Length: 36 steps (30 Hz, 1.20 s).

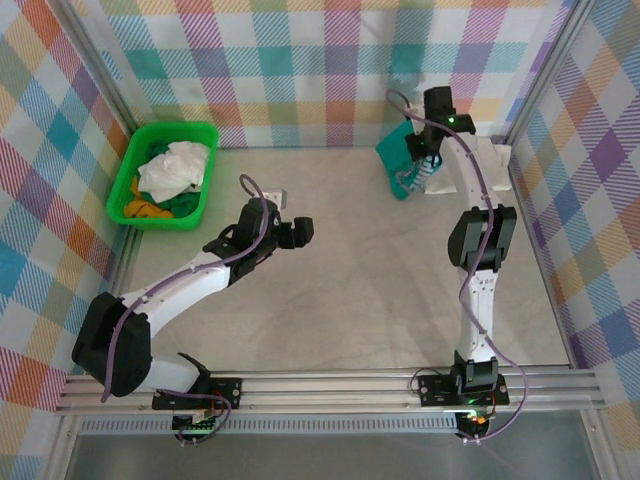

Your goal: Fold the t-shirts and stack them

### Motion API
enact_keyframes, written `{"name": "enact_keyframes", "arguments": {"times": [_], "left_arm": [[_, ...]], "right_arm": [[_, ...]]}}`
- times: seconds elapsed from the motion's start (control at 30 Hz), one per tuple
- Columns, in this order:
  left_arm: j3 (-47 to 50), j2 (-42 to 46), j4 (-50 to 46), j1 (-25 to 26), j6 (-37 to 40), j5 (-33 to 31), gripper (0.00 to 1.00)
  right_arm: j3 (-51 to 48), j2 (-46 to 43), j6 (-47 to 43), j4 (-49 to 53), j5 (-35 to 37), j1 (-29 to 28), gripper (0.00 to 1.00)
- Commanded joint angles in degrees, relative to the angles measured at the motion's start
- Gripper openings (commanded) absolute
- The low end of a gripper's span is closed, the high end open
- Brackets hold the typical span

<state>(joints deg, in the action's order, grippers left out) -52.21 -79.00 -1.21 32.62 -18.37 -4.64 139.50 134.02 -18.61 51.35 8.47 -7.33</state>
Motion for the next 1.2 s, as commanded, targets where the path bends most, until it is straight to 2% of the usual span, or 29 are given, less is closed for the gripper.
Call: {"name": "enact_keyframes", "arguments": {"times": [0.0,0.13,0.4,0.63,0.77,0.93,1.1,1.13,1.17], "left_arm": [[0.94,1.31,2.18,0.44,0.77,-1.04,0.88],[1.28,1.66,1.63,0.43,1.28,-2.31,0.88],[0.29,-0.36,0.41,0.43,1.32,-2.55,0.88],[-1.27,-1.61,-1.40,0.45,2.27,-3.06,0.88],[-2.23,-2.53,-2.06,0.43,2.53,-3.28,0.88],[-3.47,-2.41,-3.82,0.43,3.04,-3.59,0.89],[-3.60,-1.27,-5.47,0.45,4.41,-5.00,0.89],[-3.77,-1.05,-5.72,0.38,4.56,-5.09,0.89],[-3.72,-0.94,-5.81,0.43,4.55,-5.16,0.89]], "right_arm": [[4.70,1.70,-2.56,0.64,0.68,1.13,0.00],[8.38,3.52,-2.45,0.49,1.48,2.70,0.00],[9.54,6.29,-5.15,-1.84,-0.51,5.89,0.00],[11.83,10.41,-8.02,-2.83,4.68,8.64,0.00],[11.25,12.36,-9.67,-7.23,5.93,10.02,0.00],[11.28,16.61,-14.60,-13.67,14.11,11.48,0.00],[11.28,18.55,-15.60,-17.48,15.52,13.25,0.00],[11.25,18.72,-15.49,-17.84,15.47,13.49,0.06],[11.19,18.80,-15.41,-18.30,15.59,13.65,0.24]]}}
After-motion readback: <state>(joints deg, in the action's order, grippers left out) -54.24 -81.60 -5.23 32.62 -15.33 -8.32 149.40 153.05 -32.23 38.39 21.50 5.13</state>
